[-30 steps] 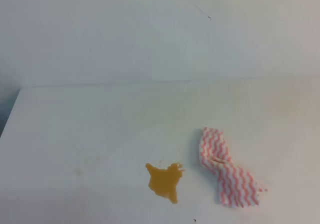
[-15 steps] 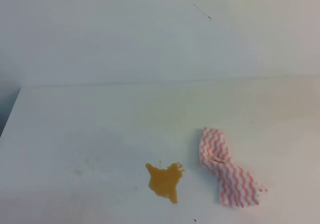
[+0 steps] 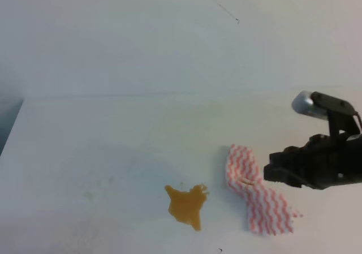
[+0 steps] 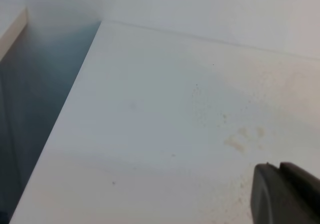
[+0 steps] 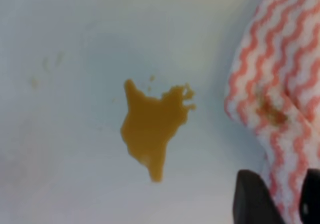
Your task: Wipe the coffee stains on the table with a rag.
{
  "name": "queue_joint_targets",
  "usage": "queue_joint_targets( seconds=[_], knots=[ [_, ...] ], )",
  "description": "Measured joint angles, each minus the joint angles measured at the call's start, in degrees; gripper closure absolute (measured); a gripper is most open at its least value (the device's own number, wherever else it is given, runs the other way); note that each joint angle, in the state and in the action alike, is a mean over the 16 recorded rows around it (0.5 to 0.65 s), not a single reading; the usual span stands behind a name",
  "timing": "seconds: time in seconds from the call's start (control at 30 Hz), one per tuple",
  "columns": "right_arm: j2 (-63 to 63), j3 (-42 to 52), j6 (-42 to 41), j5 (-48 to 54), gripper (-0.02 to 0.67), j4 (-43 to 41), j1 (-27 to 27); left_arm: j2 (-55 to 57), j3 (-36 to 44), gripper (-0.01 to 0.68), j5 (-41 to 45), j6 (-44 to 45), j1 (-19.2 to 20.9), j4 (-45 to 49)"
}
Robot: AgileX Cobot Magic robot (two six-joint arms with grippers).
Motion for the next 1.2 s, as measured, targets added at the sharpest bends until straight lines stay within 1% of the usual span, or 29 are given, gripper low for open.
queue_joint_targets(
  seconds=[0.2,0.3,0.37,0.57,0.77,0.93,1.07,1.2],
  knots=[
    [7.49,-1.96,0.86,-4.95,0.324,-4.43,5.49,0.00,0.00,0.674,0.00,0.00,0.00,0.00],
    [11.00,-3.89,2.25,-6.02,0.281,-7.56,7.00,0.00,0.00,0.674,-0.01,0.00,0.00,0.00],
    [13.15,-5.51,3.72,-6.25,0.270,-10.17,7.68,0.00,0.00,0.674,-0.02,0.00,0.00,0.00],
    [18.65,-11.78,12.32,-4.39,0.288,-21.73,8.82,0.00,0.00,0.674,-0.09,0.00,0.00,0.00],
    [22.34,-18.06,24.17,1.31,0.321,-36.97,9.38,0.00,0.00,0.674,-0.18,0.00,0.00,0.00],
    [23.95,-21.64,31.78,6.34,0.331,-47.38,10.11,0.00,0.00,0.674,-0.24,0.00,0.00,0.00],
    [24.94,-23.19,35.15,9.05,0.333,-52.14,10.90,0.00,0.00,0.674,-0.27,0.00,0.00,0.00],
    [25.93,-23.70,35.89,9.72,0.343,-52.87,11.72,0.00,0.00,0.674,-0.29,0.00,0.00,0.00]
  ],
)
